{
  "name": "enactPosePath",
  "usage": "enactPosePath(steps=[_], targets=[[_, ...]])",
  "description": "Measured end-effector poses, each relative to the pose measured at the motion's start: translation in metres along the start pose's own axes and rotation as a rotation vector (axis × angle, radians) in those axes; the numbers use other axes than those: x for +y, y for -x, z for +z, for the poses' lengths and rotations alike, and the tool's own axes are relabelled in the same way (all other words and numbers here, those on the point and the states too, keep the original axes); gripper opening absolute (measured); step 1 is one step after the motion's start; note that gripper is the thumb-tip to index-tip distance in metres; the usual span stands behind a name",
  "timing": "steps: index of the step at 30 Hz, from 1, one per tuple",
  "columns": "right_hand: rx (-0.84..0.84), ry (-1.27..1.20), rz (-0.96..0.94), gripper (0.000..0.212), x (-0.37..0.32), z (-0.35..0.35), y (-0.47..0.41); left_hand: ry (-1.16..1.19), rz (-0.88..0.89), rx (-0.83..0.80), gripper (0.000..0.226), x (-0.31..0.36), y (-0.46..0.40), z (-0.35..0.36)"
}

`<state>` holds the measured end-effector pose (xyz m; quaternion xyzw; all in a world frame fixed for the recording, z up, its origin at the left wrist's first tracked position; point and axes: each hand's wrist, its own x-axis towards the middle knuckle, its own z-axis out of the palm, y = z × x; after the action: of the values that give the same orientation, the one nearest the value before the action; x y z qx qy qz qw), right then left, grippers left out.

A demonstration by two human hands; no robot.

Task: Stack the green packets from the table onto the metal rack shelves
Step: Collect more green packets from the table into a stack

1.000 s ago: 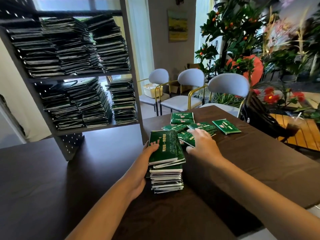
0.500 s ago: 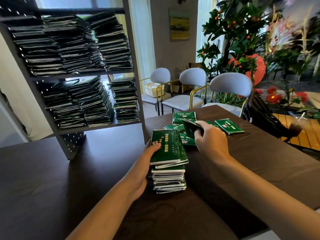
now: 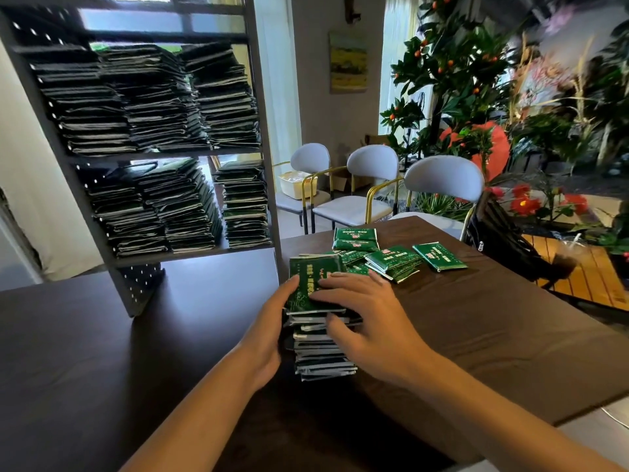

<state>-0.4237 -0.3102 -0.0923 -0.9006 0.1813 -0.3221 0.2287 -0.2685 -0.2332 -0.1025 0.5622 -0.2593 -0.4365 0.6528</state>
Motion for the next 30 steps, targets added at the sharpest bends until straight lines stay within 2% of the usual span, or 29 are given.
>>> enactPosePath(steps=[2,4,7,9,11,13,16,19,24,30], targets=[[0.071,-0.41,0.168,0.032,-0.009,-0.007,-0.002,-0.041,-0.011,0.011,0.043,0.001,-0.001,0.0],[0.182,-0.694,0.448,0.033,-0.014,-0.018,-0.012,-0.065,-0.035,0.014,0.043,0.002,-0.003,0.001],[0.128,-0.852,0.879,0.048,-0.01,-0.023,-0.026,-0.062,-0.072,0.023,0.041,0.008,-0.005,0.002],[0.058,-0.893,1.047,0.054,-0.006,-0.017,-0.029,-0.072,-0.105,-0.003,0.042,0.011,-0.006,0.004],[-0.01,-0.999,1.071,0.04,-0.006,-0.008,-0.028,-0.073,-0.139,-0.037,0.043,0.013,-0.006,0.007],[-0.052,-1.074,1.049,0.05,-0.003,0.005,-0.029,-0.055,-0.156,-0.065,0.043,0.012,-0.006,0.011],[-0.017,-1.059,1.039,0.059,-0.009,0.017,-0.034,0.015,-0.16,-0.064,0.04,0.009,-0.004,0.016],[-0.002,-1.046,1.023,0.09,0.0,0.026,-0.039,0.108,-0.175,-0.053,0.039,0.005,-0.003,0.016],[-0.044,-1.045,1.034,0.054,0.002,0.024,-0.032,0.17,-0.212,-0.061,0.039,0.003,0.002,0.009],[-0.106,-1.064,1.001,0.055,0.011,0.015,-0.022,0.039,-0.357,-0.056,0.043,0.015,0.006,-0.003]])
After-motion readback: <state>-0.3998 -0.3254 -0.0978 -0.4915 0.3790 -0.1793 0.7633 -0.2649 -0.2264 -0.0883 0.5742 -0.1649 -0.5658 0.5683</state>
